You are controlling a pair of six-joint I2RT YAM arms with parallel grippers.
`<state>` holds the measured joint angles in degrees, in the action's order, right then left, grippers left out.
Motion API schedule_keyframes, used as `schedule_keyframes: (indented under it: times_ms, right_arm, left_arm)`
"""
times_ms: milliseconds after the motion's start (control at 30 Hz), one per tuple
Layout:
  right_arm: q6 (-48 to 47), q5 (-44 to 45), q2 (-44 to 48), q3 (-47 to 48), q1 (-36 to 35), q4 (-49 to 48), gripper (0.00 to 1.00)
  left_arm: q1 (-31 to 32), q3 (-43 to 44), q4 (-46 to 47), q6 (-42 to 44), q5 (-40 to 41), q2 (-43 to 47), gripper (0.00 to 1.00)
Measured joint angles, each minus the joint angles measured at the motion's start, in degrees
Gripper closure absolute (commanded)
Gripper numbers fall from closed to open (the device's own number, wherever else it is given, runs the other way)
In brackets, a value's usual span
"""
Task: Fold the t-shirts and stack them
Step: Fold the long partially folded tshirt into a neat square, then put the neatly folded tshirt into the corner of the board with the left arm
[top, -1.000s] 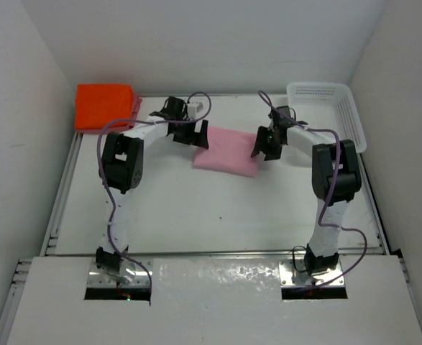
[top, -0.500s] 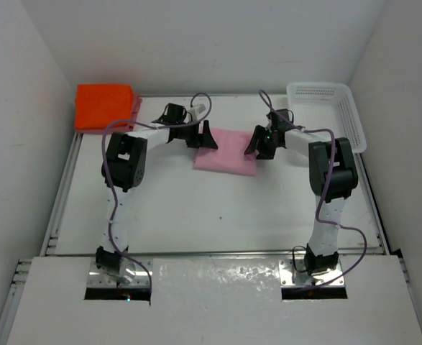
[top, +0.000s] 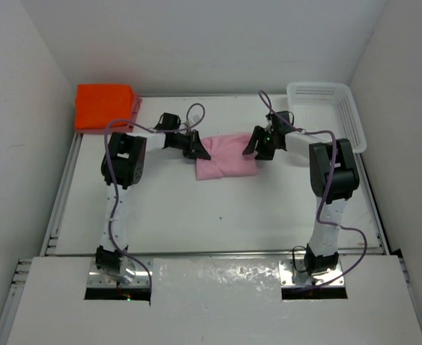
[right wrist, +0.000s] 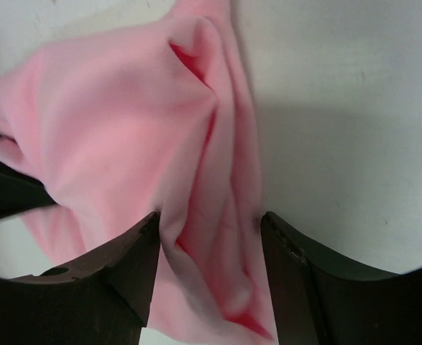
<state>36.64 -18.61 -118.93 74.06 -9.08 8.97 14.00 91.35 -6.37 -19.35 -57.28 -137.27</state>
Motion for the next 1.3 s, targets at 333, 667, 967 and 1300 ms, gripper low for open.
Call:
schedule_keyframes:
  times_ms: [333,667,967,1300]
  right_arm:
    - [-7.8,4.8,6.2,-1.2,1.4,13.9,0.38]
    - [-10.3,6.0,9.8,-1.2,1.5,17.2,0.38]
    - [-10.8,6.9,9.8,-1.0,1.5,18.7,0.38]
    - [-11.2,8.4,11.6,-1.0,1.5,20.3,0.38]
  left_arm:
    - [-4.0,13.6,-28.3,23.3,17.2,2.1,1.00]
    - [-7.7,34.5,-40.7,38.1,32.3,1.8,1.00]
    - [-9.9,38.9,-39.9,47.0,48.1,1.1,1.00]
    - [-11.8,39.8,-34.9,52.1,56.8,1.2,1.00]
